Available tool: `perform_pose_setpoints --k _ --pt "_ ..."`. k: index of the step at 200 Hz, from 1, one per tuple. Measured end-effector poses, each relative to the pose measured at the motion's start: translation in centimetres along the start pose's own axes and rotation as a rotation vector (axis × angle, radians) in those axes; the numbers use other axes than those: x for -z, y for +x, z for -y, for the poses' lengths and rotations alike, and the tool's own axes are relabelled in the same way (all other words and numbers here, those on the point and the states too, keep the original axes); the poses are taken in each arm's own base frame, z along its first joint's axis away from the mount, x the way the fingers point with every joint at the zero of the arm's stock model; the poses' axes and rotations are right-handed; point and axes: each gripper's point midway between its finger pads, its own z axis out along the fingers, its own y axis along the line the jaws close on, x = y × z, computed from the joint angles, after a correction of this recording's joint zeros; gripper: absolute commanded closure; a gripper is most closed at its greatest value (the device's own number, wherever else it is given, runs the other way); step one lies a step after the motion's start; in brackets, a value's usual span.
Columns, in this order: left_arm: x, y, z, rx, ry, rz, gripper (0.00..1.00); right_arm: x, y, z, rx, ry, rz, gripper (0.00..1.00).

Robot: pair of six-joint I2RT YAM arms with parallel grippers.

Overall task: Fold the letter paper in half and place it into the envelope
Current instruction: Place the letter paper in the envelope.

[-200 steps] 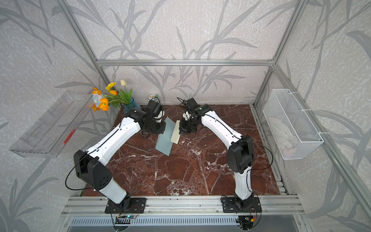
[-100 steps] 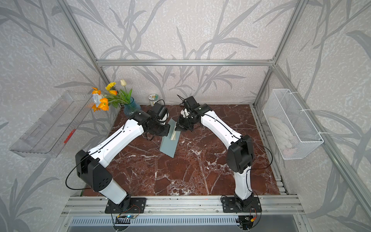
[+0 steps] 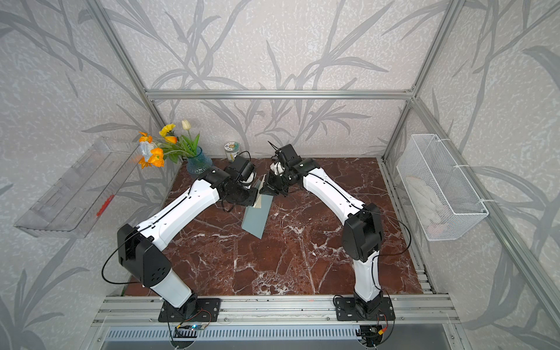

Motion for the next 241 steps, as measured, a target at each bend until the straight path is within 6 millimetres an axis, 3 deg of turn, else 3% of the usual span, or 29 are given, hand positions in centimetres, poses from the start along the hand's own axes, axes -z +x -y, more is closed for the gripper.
perform_pose_setpoints --k 74,147,241 --pt "-0.1 -0.3 -0.4 -0.007 -0.027 0.013 1.00 0.8 -0.4 -0.3 -0.008 -0.043 0.001 1.00" --pt "-1.6 -0.1 -0.7 -0.006 -0.059 -0.017 1.00 1.4 -0.3 -1.0 -0.003 -0.081 -0.014 1.00" --pt "-1.1 -1.1 -0.9 0.004 -0.073 0.022 1.00 0.5 0.6 0.6 -0.025 -0.070 -0.054 1.00"
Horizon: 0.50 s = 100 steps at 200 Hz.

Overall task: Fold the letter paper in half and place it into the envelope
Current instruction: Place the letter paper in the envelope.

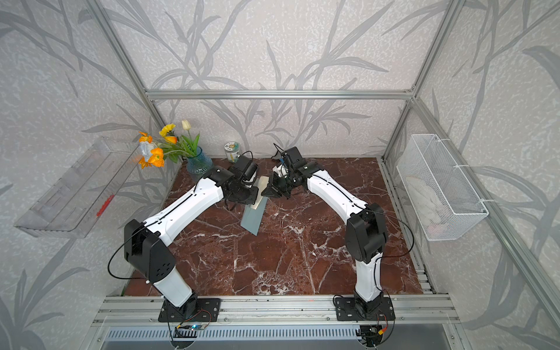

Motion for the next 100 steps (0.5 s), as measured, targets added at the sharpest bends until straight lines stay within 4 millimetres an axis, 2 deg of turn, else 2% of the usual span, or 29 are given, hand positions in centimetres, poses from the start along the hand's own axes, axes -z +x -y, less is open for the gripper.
perform_pose_setpoints --k 100 --pt "0.7 -0.4 1.2 -0.020 -0.004 0.046 1.00 -0.4 0.4 -0.5 0.013 -0.006 -0.010 1.00"
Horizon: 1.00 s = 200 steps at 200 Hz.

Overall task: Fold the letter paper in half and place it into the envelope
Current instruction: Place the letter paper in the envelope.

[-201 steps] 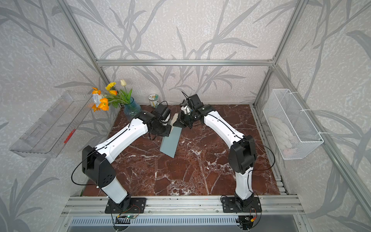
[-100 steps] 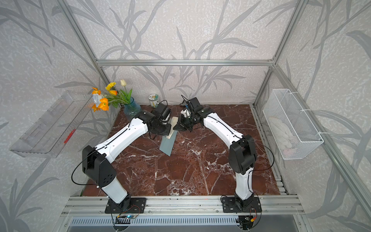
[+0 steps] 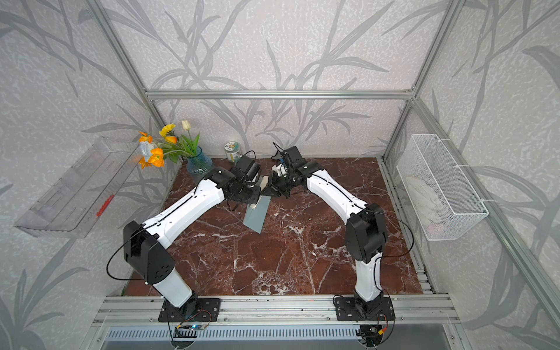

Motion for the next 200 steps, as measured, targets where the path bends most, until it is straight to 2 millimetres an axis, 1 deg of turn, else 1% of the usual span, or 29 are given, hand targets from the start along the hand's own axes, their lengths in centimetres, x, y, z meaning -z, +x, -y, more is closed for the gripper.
perform_pose_setpoints --k 40,84,130,166,200 --pt "0.2 0.0 0.6 -0.015 -0.005 0.013 1.00 -0.8 0.7 -0.2 0.009 0.004 -0.024 1.00" --pt "0.5 -0.3 0.9 -0.025 -0.013 0.039 1.00 -0.7 1.0 -0.7 0.019 0.007 -0.030 1.00" --pt "1.9 -1.1 0.8 -0.021 -0.013 0.093 1.00 -0.3 0.9 -1.2 0.015 0.015 -0.027 1.00" --pt "2.1 -1.1 0.8 -0.021 -0.017 0.103 1.00 -0.2 0.9 -1.0 0.004 0.026 -0.025 1.00" --pt "2.2 -0.8 0.9 -0.027 -0.015 0.104 1.00 -0.3 1.0 -0.8 -0.008 0.034 -0.031 1.00"
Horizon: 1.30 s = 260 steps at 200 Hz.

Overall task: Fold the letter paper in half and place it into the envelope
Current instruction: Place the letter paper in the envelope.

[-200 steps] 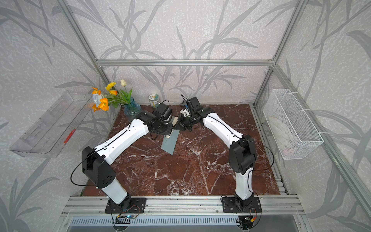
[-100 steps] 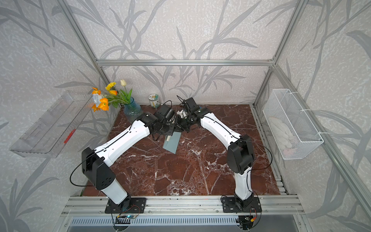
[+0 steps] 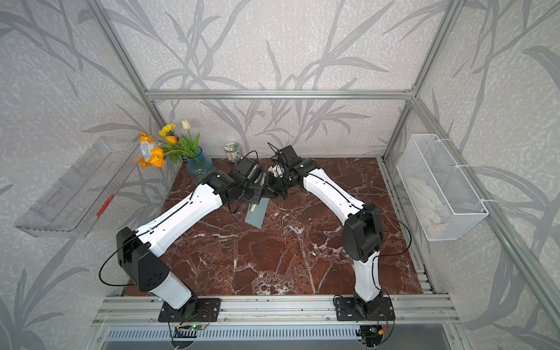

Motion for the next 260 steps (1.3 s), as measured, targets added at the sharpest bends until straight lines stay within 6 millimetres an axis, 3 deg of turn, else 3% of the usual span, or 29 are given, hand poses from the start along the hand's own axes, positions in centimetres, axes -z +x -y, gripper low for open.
perform_pose_setpoints --k 97,145,198,260 --pt "-0.1 0.5 0.0 -0.007 -0.003 -0.002 1.00 -0.4 -0.1 0.6 -0.035 0.046 0.007 1.00" --pt "-0.2 0.7 0.2 -0.025 0.005 -0.010 1.00 -1.9 -1.8 0.6 -0.043 0.060 0.019 1.00" --pt "-0.2 0.7 0.3 -0.026 0.013 -0.009 1.00 -3.8 -1.8 2.0 -0.070 0.096 -0.004 1.00" --pt "0.3 0.5 -0.2 -0.017 0.002 0.008 1.00 -4.4 -1.7 1.3 -0.056 0.099 -0.006 1.00"
